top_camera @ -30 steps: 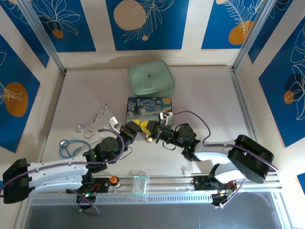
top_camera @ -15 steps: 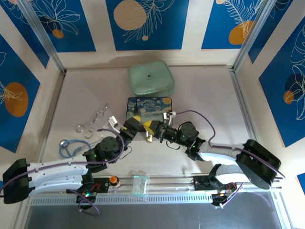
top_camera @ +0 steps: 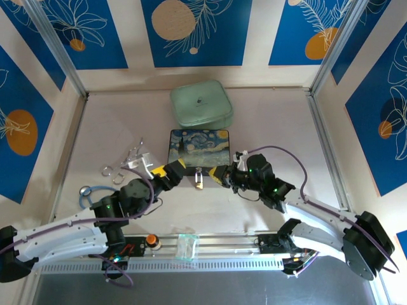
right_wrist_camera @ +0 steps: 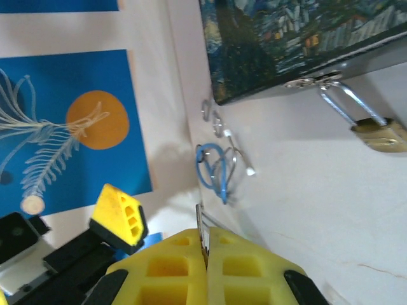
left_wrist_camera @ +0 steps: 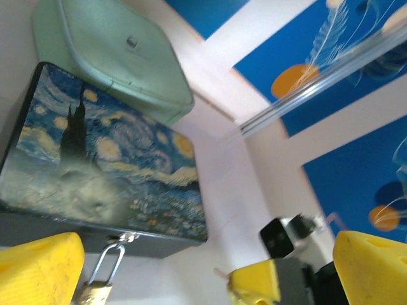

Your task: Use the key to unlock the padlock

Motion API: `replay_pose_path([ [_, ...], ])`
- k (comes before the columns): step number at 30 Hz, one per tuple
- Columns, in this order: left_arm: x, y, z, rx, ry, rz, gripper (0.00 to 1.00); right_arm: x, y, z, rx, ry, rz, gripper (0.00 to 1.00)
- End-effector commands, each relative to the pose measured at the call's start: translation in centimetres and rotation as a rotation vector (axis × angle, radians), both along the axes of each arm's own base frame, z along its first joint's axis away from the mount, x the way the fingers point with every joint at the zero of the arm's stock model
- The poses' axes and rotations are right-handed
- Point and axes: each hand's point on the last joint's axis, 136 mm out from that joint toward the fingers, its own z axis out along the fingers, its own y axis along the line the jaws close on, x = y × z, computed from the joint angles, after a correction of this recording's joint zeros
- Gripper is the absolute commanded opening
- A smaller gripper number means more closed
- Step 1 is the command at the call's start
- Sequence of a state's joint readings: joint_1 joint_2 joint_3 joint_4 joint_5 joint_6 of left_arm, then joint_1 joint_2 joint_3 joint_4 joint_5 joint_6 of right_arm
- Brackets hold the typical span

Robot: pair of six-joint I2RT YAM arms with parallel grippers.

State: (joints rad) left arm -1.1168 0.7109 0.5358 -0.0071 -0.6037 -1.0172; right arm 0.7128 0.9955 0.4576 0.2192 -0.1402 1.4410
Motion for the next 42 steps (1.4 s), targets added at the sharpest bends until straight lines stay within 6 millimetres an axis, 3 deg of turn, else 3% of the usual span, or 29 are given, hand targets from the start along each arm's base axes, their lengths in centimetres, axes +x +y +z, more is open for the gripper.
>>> replay_pose_path([
  [1,-0.8,-0.8,-2.9,0.259,0.069,-0.111,0.99,-0.9,-0.7,-0.8,-0.108,0.004,0.057,0.0],
  [8,-0.7,-3.9,-8.0,0.476,0.154,-0.282,0.97,-0.7,-1.4,-3.0,-0.118,0.073,0.061,0.0],
  [11,-0.1,-4.5,-10.1,0.478,0.214,-0.322,0.94,-0.7,-2.1,-3.5,-0.147,0.083,0.069,0.0],
  [15,0.2,-6.7,-11.1,0.409,0.186,-0.383,0.85,-0.4,-3.1,-3.7,-0.177,0.083,0.071,0.0],
  [19,0.9,-6.9,-13.9,0.482,0.237,-0.389,0.78,-0.6,-3.4,-4.2,-0.176,0.098,0.072,0.0],
  [26,2.2,-7.9,-16.8,0.479,0.279,-0.387,0.73,-1.0,-3.5,-5.4,-0.177,0.125,0.073,0.0],
  [30,2.5,-8.6,-17.8,0.479,0.269,-0.395,0.71,-0.9,-3.9,-5.5,-0.187,0.132,0.07,0.0],
  [35,3.1,-8.5,-19.0,0.508,0.262,-0.364,0.61,-0.9,-3.9,-5.3,-0.186,0.132,0.069,0.0],
  [42,3.5,-8.1,-20.6,0.553,0.272,-0.329,0.59,-1.0,-3.9,-5.7,-0.184,0.15,0.064,0.0],
])
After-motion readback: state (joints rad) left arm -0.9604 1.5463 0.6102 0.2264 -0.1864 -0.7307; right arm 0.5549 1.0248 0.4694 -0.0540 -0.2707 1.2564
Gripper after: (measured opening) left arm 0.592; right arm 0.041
